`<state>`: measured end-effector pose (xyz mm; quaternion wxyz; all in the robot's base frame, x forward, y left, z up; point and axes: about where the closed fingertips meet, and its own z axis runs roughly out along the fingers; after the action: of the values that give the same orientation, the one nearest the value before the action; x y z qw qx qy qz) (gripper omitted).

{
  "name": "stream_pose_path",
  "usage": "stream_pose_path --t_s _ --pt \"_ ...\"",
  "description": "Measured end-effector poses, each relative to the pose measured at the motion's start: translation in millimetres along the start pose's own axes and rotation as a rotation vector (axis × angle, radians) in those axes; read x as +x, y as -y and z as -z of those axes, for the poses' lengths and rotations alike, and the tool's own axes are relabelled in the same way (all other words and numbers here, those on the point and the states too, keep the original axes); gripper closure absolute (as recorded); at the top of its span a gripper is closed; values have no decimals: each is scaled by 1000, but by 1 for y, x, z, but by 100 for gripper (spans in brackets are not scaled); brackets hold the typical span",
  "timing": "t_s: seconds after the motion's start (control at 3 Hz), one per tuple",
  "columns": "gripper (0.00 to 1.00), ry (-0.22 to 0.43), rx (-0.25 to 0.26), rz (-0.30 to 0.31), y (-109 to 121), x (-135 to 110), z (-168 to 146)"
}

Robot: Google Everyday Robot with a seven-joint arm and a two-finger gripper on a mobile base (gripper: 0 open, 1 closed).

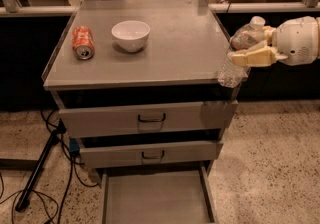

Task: Pick water bottle from bottom drawer and place on counter

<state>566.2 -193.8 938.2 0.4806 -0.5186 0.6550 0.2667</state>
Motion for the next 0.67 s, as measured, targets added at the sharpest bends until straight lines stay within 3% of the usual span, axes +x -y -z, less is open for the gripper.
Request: stream_pose_path --t_s 0.33,0.67 --pt "100 72 -44 -38 64 -35 -9" --pt "100 82 -33 -26 69 -43 -6"
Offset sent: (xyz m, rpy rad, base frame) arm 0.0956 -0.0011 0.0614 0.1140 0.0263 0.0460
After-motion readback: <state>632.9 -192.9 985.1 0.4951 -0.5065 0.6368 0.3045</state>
